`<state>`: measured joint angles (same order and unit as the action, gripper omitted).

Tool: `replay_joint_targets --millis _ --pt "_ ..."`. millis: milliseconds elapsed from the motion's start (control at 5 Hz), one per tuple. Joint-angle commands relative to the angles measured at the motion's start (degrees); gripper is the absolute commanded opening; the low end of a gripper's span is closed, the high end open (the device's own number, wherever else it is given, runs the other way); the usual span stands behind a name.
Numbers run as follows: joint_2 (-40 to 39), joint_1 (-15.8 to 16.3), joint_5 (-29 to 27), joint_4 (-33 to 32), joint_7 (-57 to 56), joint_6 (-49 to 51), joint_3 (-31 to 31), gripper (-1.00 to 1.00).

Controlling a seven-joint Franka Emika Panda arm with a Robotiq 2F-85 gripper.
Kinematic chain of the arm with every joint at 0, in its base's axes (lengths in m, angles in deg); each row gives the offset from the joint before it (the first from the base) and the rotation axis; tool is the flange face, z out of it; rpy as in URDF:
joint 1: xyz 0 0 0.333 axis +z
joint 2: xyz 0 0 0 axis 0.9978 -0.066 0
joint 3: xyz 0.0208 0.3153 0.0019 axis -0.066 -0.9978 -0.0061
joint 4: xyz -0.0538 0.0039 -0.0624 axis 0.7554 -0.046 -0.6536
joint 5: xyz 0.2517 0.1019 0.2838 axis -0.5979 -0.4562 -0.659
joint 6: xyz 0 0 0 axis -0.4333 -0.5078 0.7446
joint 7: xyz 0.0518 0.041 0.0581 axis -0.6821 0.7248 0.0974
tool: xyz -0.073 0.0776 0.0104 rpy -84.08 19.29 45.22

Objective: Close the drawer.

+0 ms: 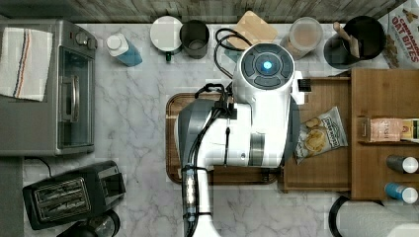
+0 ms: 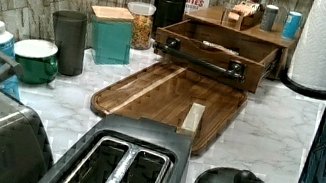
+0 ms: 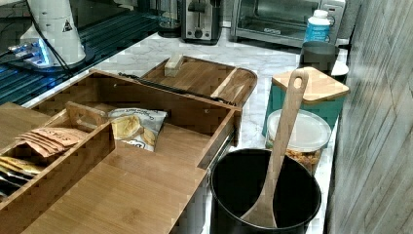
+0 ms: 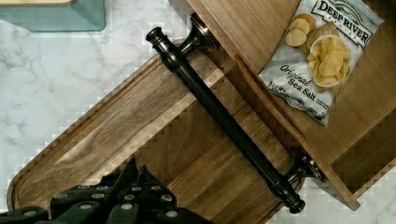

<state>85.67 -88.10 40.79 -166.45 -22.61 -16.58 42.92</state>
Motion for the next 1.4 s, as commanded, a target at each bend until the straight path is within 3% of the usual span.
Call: replay_joint_targets --millis 200,600,1000,1400 --pt "1.7 0.4 -2.0 -6.1 -4.7 -6.7 -0.7 -1.0" --pt "1.3 1.0 -0.7 -16.0 -22.2 -18.7 -2.1 -1.0" --pt "-0.8 1.6 6.3 -21.5 -29.6 -25.3 -2.1 -1.0" --pt "-3.8 1.2 8.2 -25.2 -33.3 -33.5 -0.7 -1.0"
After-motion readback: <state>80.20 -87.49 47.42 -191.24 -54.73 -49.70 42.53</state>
